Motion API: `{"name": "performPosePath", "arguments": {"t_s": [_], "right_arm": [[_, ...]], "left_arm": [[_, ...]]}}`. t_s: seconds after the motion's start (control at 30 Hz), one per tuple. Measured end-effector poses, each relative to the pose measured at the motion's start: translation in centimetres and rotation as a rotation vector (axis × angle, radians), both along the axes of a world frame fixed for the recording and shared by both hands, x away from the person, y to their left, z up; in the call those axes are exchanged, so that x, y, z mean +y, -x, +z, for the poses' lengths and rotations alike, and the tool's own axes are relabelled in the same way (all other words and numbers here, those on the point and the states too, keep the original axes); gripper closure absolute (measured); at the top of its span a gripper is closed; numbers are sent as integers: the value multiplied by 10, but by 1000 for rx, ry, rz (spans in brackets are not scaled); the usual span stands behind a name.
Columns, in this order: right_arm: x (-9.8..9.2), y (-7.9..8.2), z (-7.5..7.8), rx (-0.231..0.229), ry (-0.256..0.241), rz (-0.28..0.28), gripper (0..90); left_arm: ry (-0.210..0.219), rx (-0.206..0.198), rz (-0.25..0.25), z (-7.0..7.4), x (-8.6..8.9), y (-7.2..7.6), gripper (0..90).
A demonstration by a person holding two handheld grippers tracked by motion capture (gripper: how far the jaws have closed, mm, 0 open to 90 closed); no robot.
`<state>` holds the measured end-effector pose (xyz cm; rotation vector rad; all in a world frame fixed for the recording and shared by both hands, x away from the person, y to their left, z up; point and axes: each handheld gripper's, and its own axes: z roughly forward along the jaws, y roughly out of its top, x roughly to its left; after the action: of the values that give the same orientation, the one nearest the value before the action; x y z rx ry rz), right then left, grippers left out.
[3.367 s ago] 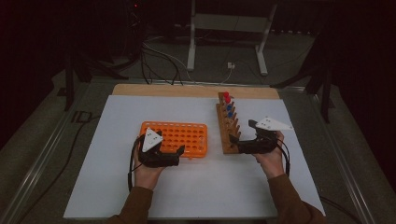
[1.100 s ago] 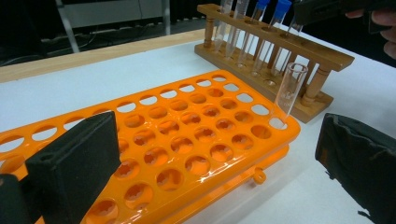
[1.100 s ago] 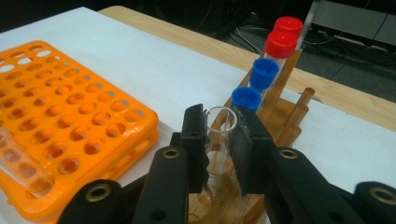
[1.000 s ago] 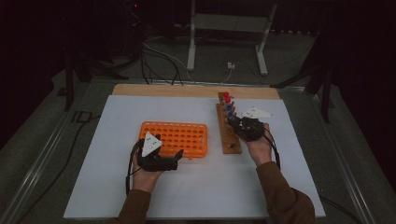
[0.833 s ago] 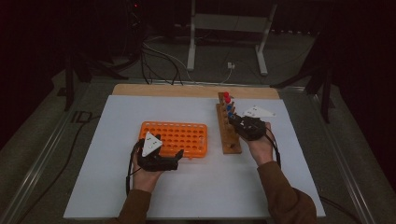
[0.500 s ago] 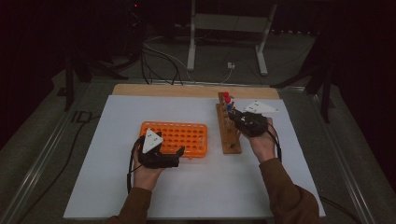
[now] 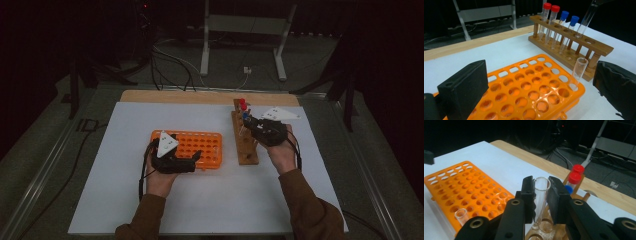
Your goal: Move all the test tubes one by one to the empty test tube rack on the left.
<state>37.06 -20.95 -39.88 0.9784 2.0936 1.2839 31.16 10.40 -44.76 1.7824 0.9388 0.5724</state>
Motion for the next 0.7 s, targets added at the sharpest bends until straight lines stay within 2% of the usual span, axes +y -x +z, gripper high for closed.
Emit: {"name": "performPosePath", "arguments": {"t_s": [0.4,0.7], "right_arm": [[20,3,1,20,10,60,761],[40,6,5,31,1,119,761]], "left_arm": [[11,-48,-50,5,-21,-12,5],[-4,-18,-48,7,-34,-20,18]]}}
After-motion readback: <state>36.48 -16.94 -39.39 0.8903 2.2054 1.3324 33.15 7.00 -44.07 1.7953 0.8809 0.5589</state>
